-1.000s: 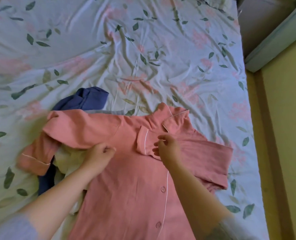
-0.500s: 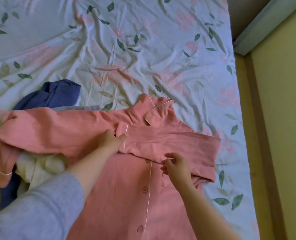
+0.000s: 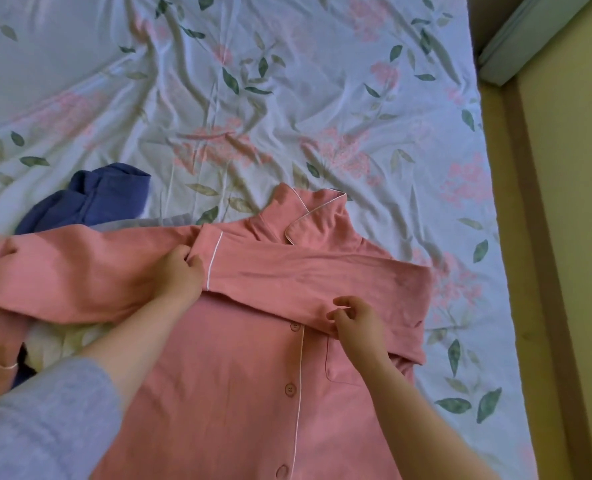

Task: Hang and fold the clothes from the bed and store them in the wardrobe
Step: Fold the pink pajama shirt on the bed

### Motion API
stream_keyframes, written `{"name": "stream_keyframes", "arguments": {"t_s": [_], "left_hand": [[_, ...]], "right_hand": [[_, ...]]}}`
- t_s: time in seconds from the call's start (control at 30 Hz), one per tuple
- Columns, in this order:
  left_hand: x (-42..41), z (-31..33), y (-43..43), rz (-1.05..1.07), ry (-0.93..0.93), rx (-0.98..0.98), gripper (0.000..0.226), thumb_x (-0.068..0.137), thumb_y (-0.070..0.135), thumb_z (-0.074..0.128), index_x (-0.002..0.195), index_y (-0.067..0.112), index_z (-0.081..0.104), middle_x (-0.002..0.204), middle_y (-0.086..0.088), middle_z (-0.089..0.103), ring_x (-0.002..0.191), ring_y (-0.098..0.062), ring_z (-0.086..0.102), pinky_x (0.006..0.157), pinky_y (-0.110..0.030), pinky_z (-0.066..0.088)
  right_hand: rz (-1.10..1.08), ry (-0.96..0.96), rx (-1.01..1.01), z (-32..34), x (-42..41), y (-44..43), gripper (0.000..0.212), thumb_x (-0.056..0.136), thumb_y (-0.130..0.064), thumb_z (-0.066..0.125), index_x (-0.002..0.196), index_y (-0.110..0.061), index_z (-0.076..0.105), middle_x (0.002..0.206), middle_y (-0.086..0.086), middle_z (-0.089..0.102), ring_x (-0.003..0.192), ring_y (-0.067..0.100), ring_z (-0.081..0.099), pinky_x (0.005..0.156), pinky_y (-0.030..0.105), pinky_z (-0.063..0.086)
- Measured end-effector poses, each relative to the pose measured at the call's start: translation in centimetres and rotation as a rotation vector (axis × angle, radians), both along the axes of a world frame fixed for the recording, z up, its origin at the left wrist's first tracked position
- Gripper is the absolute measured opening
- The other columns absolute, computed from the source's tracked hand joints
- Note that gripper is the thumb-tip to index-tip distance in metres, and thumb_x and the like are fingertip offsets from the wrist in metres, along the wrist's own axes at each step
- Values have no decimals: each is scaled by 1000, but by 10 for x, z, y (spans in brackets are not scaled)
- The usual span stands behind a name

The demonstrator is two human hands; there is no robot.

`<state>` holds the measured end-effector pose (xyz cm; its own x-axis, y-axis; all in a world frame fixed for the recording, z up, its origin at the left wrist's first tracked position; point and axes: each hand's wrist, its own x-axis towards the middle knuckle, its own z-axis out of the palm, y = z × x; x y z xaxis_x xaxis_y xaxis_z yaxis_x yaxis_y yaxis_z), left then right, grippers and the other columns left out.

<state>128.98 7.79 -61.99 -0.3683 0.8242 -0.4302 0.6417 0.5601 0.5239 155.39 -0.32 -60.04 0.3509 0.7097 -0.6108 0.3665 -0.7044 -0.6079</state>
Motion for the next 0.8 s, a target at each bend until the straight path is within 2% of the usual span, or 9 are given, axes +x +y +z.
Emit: {"name": "stream_keyframes", "arguments": {"t_s": [0.07,0.17,0.27,0.37,0.43,0.5,0.6,0.7,0.8], "left_hand": [[1,-1,2,9,50,-17,19,96,16,45,104,3,57,105,-25,62,92,-38,55,77,-38,39],[0,-1,4,18,124,-64,20,97,15,41,108,1,52,109,-28,59,93,-39,54,74,-36,33],[-3,-3,4,7,164,-108,24,97,11,40,114,-3,49,115,-31,56,103,-44,55,74,-37,33],[-1,-6,4,5,196,-149,29,96,9,40,120,-6,48,121,-31,55,108,-44,54,77,-39,37],[-1,-6,6,16,205,-153,28,96,9,42,119,-5,47,122,-30,55,108,-44,55,74,-37,34],[-2,-7,6,2,223,-156,27,95,9,43,119,-4,47,121,-29,56,106,-43,56,71,-36,32],[-6,-10,7,-11,241,-157,26,94,5,44,118,-5,46,120,-29,56,106,-44,56,70,-37,33],[-7,-14,6,-17,242,-158,27,92,4,49,117,-3,45,116,-27,59,102,-43,58,68,-36,35],[-9,-17,4,-24,227,-161,29,89,3,54,116,-1,44,112,-25,62,100,-42,60,68,-36,39]], "right_hand": [[-5,-1,-9,-5,1,1,29,82,-3,47,98,-22,63,78,5,71,82,27,69,84,51,56],[-9,-2,-8,-8,2,2,31,82,0,45,99,-19,63,74,6,71,80,27,69,83,52,56],[-28,-12,1,-11,3,5,30,84,-1,48,107,-11,65,77,7,70,81,28,69,83,51,56],[-17,-94,2,-13,5,6,29,92,-10,51,119,-10,61,75,-2,66,73,17,65,70,36,55],[-6,-232,56,-11,8,5,35,91,-11,51,126,-10,57,82,-5,61,75,14,60,66,27,45],[33,-391,85,-10,14,5,45,90,-10,53,135,-11,52,111,7,58,101,25,55,84,33,41],[152,-566,-19,-9,26,10,63,88,-16,55,149,-15,37,146,21,36,134,38,32,113,43,23],[252,-535,-111,-12,37,18,76,88,-24,54,155,-25,19,163,13,3,149,36,3,120,52,9],[297,-531,-180,-17,51,31,83,88,-33,55,156,-28,8,164,6,-12,149,37,-8,117,60,8]]}}
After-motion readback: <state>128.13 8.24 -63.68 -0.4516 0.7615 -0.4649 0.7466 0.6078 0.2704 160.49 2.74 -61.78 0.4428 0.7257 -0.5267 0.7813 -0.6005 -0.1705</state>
